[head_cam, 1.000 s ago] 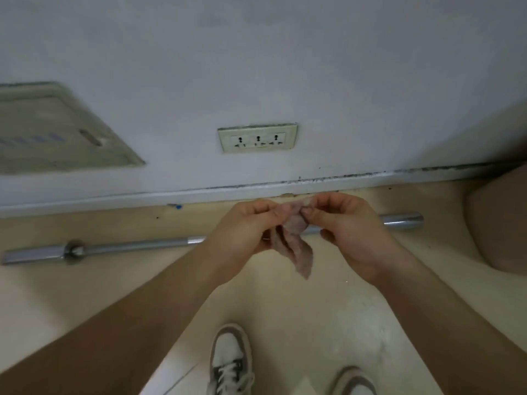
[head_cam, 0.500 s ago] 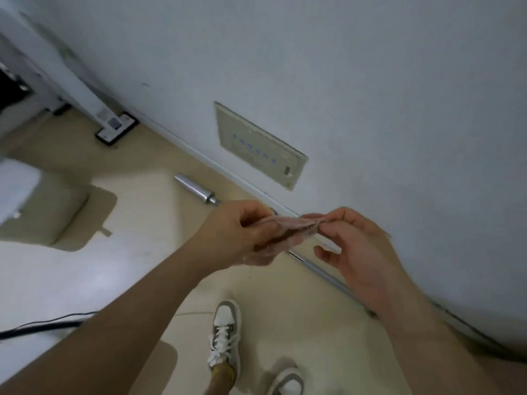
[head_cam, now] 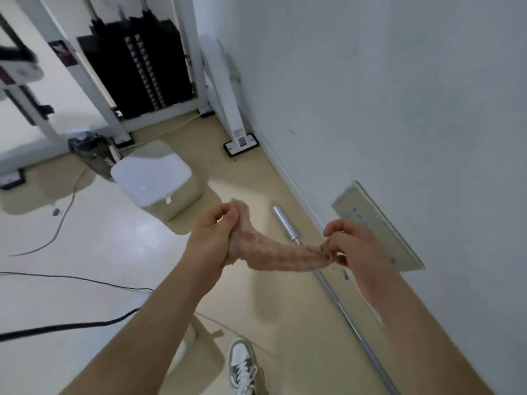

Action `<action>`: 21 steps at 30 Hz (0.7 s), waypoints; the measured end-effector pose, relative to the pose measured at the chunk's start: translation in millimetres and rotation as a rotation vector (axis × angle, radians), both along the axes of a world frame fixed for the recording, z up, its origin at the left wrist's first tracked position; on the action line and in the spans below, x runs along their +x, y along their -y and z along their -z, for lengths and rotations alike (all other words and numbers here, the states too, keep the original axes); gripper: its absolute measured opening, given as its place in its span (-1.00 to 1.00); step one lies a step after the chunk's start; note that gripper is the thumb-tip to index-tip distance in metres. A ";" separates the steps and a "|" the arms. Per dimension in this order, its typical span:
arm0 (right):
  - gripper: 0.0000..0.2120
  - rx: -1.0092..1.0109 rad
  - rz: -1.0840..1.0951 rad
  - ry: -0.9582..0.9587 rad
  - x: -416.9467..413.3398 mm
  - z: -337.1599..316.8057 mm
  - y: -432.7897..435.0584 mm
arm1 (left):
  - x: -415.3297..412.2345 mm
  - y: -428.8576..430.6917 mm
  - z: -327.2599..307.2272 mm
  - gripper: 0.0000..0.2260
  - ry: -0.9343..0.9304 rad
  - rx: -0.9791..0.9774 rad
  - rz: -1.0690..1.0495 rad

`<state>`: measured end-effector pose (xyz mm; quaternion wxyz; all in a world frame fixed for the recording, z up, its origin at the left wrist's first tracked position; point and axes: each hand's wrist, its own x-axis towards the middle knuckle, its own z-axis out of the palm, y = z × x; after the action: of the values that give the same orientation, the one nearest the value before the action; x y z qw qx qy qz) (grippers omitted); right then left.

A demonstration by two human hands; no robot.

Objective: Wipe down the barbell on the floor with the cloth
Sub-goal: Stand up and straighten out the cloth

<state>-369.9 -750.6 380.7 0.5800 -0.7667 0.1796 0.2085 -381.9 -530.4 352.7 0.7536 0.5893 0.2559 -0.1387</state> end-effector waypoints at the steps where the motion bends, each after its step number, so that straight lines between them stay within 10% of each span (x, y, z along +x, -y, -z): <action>1: -0.83 -0.104 -0.123 0.011 11.3 -3.0 -15.9 | 5.8 -14.2 -7.0 -0.78 0.017 0.010 0.055; 7: -0.31 -0.114 -0.747 0.209 74.7 -31.4 -127.6 | 37.0 -78.0 -36.7 -0.80 0.085 0.093 0.310; 15: -0.94 -0.436 -1.159 0.454 180.0 -8.4 -250.8 | 78.3 -183.6 -21.4 -0.66 -0.049 0.392 0.374; 21: -0.94 -0.346 -1.257 0.233 267.5 50.7 -315.4 | 105.7 -262.0 47.1 -0.92 -0.208 0.709 0.282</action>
<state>-102.4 -435.3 330.0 0.2320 -0.8252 -0.3352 0.3911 -276.1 -268.5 305.6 0.4469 0.8252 0.2795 -0.2028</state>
